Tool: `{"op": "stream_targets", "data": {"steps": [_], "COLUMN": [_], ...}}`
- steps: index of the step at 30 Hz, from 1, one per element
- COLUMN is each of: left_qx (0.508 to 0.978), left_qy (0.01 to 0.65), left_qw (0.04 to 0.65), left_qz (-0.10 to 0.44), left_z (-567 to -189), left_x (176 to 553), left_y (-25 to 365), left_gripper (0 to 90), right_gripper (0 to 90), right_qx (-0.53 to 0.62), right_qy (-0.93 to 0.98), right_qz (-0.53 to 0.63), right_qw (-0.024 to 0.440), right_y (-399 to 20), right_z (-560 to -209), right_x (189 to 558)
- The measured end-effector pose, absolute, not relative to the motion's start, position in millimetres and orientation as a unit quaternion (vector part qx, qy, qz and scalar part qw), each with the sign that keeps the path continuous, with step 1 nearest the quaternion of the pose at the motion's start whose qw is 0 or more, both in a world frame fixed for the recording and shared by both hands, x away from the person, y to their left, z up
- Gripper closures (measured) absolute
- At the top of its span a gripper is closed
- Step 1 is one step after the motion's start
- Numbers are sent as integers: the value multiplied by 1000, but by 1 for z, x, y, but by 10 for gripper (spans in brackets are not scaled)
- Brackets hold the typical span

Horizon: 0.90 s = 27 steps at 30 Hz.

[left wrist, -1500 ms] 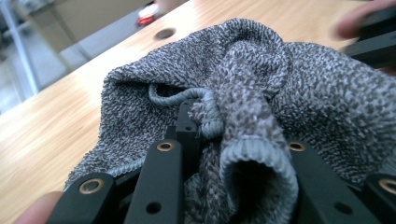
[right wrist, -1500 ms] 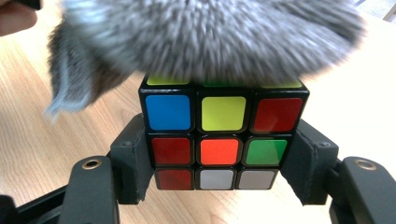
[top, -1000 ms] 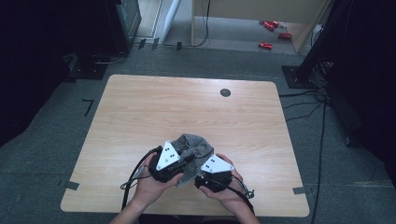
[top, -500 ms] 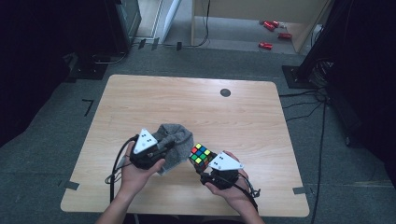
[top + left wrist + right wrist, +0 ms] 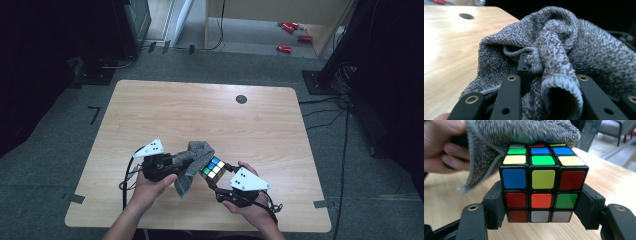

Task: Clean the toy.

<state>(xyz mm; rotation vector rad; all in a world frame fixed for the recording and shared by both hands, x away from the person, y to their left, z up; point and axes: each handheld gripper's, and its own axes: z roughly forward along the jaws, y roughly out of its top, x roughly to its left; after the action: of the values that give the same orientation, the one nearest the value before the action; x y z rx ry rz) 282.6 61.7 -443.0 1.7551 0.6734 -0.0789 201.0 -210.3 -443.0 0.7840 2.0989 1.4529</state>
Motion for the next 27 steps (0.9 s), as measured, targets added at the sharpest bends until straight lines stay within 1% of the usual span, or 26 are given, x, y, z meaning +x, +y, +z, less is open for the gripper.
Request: {"op": "stream_targets", "data": {"steps": [2,3,10,15,19,22,23,24,26,27], "left_qx": [747,749,773,814,831,821,800,800,773,761], "left_qy": [288,284,277,274,276,302,326,326,341,338], "left_qw": [597,596,569,511,482,485,503,503,535,553], "left_qz": [-53,-54,-47,-15,7,14,16,16,15,7], "left_z": [-445,-446,-449,-455,-458,-458,-456,-456,-451,-449], "left_x": [283,283,282,281,281,285,287,287,287,286], "left_y": [62,61,56,47,44,51,56,56,64,66], "left_gripper": [725,731,737,735,730,725,719,719,720,722], "right_gripper": [346,345,345,346,346,346,346,346,346,346], "right_qx": [285,283,282,285,291,293,292,292,291,290], "right_qy": [763,762,764,762,758,756,758,759,761,764], "right_qz": [532,535,532,532,533,535,533,532,529,525], "right_qw": [232,230,233,235,238,238,237,236,237,239], "right_y": [-211,-211,-211,-211,-213,-214,-214,-213,-212,-211], "right_z": [-442,-441,-441,-441,-439,-439,-439,-440,-441,-442], "right_x": [200,200,199,200,201,201,201,201,201,202]}}
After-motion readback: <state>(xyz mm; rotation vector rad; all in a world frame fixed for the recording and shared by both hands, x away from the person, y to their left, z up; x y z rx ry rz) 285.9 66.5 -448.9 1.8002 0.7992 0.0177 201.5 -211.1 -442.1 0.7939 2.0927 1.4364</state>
